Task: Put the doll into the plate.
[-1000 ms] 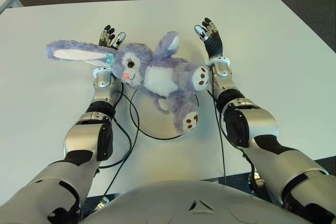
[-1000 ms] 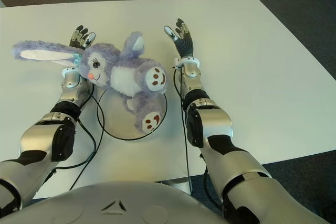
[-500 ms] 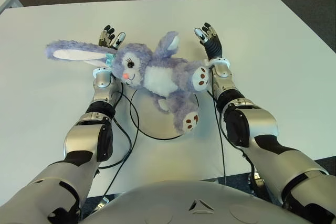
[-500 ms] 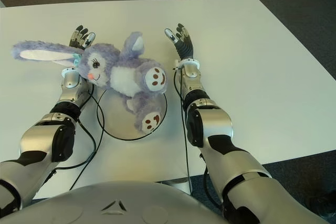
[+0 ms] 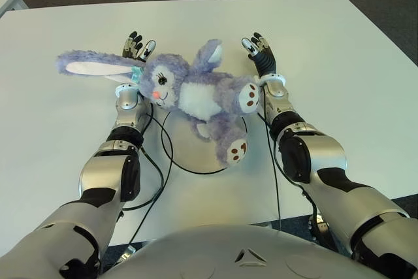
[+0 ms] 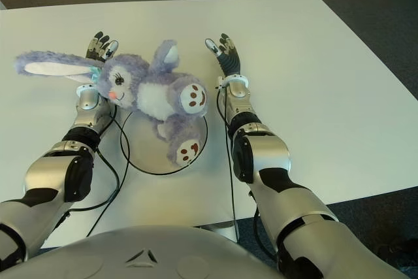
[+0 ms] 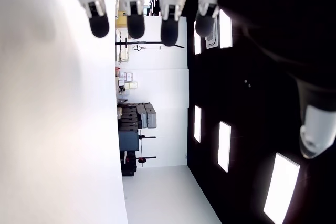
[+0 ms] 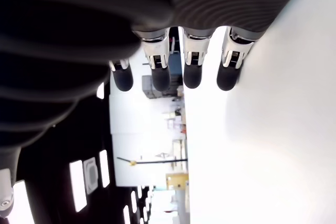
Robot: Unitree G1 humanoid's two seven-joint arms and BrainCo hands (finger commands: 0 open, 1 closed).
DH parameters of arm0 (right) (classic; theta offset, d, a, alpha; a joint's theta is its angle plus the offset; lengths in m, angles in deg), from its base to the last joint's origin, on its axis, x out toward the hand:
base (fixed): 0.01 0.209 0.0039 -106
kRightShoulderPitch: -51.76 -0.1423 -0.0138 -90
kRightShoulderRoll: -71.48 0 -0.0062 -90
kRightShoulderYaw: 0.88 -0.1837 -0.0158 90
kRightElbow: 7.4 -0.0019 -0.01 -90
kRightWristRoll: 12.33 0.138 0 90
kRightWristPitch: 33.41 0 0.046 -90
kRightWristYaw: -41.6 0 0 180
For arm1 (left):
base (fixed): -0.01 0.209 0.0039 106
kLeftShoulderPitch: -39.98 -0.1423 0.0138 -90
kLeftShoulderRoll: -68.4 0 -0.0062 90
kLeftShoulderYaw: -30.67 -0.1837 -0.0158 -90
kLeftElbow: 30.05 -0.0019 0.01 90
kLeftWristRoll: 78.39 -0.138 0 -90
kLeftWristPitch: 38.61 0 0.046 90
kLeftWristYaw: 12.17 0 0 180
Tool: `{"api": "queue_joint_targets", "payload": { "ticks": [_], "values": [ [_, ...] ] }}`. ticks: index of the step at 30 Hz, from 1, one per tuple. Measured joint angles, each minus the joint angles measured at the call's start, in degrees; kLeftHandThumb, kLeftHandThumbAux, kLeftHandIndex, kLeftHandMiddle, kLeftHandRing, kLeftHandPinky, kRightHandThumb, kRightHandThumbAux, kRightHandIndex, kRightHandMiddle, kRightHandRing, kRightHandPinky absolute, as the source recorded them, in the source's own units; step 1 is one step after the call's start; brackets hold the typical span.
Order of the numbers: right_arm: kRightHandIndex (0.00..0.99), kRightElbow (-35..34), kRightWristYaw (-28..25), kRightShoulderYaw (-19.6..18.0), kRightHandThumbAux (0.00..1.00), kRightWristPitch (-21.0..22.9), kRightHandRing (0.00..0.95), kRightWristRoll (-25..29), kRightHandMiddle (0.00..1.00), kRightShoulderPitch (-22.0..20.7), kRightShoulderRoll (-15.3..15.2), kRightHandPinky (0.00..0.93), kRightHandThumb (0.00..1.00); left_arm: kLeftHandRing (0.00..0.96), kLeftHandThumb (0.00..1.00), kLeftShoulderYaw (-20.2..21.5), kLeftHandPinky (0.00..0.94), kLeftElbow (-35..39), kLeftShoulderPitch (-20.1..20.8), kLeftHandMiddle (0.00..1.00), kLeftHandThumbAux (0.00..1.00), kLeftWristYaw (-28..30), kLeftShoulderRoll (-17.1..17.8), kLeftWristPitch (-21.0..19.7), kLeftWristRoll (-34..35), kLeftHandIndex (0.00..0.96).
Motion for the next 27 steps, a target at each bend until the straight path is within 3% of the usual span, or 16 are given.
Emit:
{"api": "queue_joint_targets", "payload": {
  "ticks": [27],
  "values": [
    [0.000,-0.51,2.84,0.87,0.537,5.12,0.000,-1.88,0.000,-0.99,0.05,0.000,0.000,0.063,0.000,0.08,0.000,0.02,-0.29,0.123,0.505,0.00,-0.21,0.09,0.49,0.046]
  ]
}}
